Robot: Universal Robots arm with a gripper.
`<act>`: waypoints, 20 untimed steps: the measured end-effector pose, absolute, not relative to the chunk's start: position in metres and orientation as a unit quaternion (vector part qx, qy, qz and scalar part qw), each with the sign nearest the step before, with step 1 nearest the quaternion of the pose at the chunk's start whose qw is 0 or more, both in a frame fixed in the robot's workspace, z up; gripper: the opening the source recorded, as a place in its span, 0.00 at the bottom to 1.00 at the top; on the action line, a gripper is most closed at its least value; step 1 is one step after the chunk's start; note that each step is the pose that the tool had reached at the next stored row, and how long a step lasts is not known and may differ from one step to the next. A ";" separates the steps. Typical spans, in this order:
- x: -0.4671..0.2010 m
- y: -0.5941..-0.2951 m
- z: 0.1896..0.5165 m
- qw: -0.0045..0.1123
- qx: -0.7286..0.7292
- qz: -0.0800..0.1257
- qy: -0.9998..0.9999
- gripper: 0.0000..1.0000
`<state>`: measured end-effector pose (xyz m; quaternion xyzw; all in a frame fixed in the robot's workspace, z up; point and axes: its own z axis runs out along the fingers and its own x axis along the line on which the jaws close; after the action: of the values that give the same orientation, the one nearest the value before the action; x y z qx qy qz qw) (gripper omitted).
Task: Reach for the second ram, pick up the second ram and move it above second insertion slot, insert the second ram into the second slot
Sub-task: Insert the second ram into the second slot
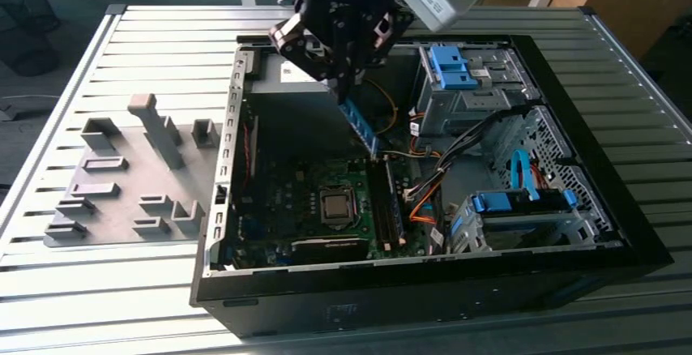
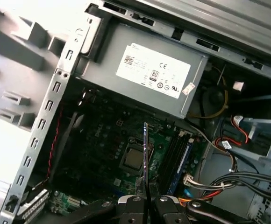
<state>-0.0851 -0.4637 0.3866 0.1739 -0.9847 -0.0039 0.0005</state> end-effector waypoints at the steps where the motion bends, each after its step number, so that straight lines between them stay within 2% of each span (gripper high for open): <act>1: -0.085 -0.464 0.386 0.000 0.164 -0.004 -0.986 0.14; 11: -0.085 -0.464 0.384 0.000 0.077 -0.002 -0.997 0.14; 20: -0.085 -0.464 0.383 0.000 0.071 -0.002 -0.997 0.14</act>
<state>-0.0851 -0.4637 0.3834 0.0713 -0.9975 -0.0024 0.0002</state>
